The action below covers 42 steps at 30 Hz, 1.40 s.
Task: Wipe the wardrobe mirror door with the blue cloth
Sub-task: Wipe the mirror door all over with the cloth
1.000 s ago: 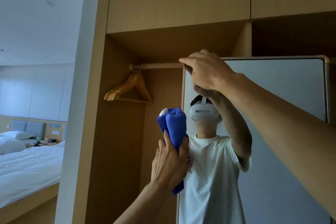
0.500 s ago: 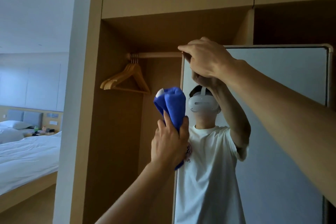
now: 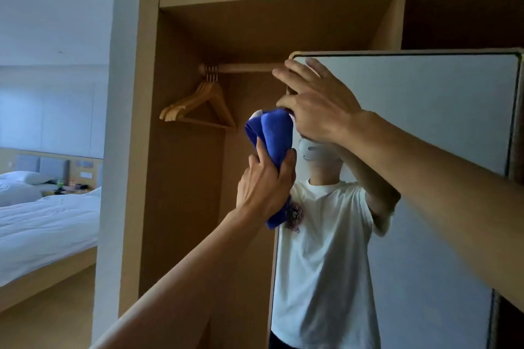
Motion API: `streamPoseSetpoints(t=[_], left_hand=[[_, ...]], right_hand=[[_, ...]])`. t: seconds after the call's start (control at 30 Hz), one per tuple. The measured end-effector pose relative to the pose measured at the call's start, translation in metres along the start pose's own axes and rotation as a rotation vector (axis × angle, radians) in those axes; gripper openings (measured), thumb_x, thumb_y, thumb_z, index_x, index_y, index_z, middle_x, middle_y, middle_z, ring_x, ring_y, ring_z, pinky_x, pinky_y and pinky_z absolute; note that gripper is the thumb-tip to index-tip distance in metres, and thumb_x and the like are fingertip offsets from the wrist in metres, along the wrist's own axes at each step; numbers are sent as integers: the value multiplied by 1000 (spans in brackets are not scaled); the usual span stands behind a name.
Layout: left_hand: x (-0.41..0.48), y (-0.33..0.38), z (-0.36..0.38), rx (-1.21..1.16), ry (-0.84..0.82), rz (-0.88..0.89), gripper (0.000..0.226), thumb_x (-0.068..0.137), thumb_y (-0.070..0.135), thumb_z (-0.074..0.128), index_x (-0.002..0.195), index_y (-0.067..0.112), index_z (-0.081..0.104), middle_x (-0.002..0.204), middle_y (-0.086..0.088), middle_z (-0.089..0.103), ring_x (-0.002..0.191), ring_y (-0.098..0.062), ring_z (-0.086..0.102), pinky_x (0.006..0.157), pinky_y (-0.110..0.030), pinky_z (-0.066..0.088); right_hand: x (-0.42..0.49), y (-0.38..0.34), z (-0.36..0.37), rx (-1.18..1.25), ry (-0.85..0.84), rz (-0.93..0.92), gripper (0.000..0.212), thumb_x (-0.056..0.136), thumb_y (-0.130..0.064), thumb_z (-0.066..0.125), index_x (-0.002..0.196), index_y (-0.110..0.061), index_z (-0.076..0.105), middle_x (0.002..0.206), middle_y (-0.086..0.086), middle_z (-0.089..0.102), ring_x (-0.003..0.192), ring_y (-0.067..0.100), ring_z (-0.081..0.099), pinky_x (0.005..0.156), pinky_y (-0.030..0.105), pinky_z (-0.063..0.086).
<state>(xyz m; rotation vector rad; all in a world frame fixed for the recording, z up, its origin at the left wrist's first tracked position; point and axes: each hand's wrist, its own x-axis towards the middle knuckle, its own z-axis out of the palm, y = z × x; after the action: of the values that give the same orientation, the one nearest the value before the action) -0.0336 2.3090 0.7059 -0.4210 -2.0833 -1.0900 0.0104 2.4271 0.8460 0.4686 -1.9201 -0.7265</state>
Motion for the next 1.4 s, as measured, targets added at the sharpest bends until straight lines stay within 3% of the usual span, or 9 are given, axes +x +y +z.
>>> streamPoseSetpoints(t=[0.13, 0.27, 0.4, 0.5, 0.8, 0.9, 1.0, 1.27, 1.4], left_hand=[[-14, -5, 9, -21, 0, -4, 65, 95, 71, 26, 134, 20, 35, 108, -9, 57, 89, -33, 65, 81, -52, 55], [-69, -40, 42, 10, -45, -25, 69, 88, 79, 16, 124, 23, 37, 100, -2, 53, 83, -24, 63, 75, -49, 57], [-102, -63, 56, 8, -109, -100, 71, 88, 78, 17, 126, 22, 38, 103, -3, 51, 87, -25, 61, 75, -49, 57], [-97, -63, 49, -30, -137, -131, 53, 98, 66, 30, 126, 22, 38, 105, -4, 53, 89, -27, 62, 77, -51, 55], [-46, -28, 22, -54, -66, -37, 64, 101, 65, 32, 143, 17, 32, 109, -10, 55, 88, -33, 64, 78, -51, 55], [-64, -34, 30, 12, -89, -59, 65, 100, 63, 30, 141, 13, 33, 108, -12, 51, 93, -36, 61, 78, -52, 54], [-98, -55, 43, 52, -226, -76, 38, 106, 46, 39, 135, 24, 28, 114, -17, 49, 100, -38, 58, 82, -52, 53], [-157, -106, 66, -59, -373, -217, 50, 103, 57, 36, 136, 21, 36, 116, -5, 47, 104, -26, 55, 90, -48, 52], [-149, -100, 59, -122, -373, -211, 53, 100, 64, 36, 137, 27, 35, 117, -3, 49, 105, -25, 56, 91, -54, 52]], right_hand=[[-12, -12, 4, -66, -36, -53, 49, 96, -23, 33, 134, -17, 63, 152, 6, 50, 151, 26, 26, 125, 49, 9], [-28, -17, 11, -47, -91, -133, 70, 85, -24, 13, 127, -23, 69, 137, 1, 64, 148, 24, 31, 125, 49, 7], [-53, -55, 33, -93, -254, -325, 54, 86, -21, 24, 108, -23, 74, 109, -5, 74, 139, 22, 42, 125, 50, 5], [-62, -70, 48, -78, -219, -363, 49, 86, -19, 25, 93, -14, 73, 89, 2, 71, 110, 23, 59, 124, 49, 14], [-38, -51, 37, -35, 13, -172, 57, 87, -17, 22, 120, -6, 67, 115, 12, 71, 123, 31, 55, 124, 46, 14], [-44, -53, 38, -12, -28, -224, 50, 86, -16, 29, 115, -12, 69, 105, 8, 74, 115, 30, 59, 123, 47, 17], [-62, -75, 49, -46, -135, -348, 47, 88, -20, 26, 105, -18, 71, 97, 2, 73, 108, 24, 61, 122, 47, 21], [-100, -125, 69, -8, -371, -452, 53, 90, -21, 19, 107, -21, 69, 102, -1, 72, 113, 22, 57, 124, 46, 11], [-103, -124, 67, 2, -300, -427, 80, 79, -22, -5, 109, -16, 70, 100, 3, 73, 113, 24, 58, 124, 47, 14]])
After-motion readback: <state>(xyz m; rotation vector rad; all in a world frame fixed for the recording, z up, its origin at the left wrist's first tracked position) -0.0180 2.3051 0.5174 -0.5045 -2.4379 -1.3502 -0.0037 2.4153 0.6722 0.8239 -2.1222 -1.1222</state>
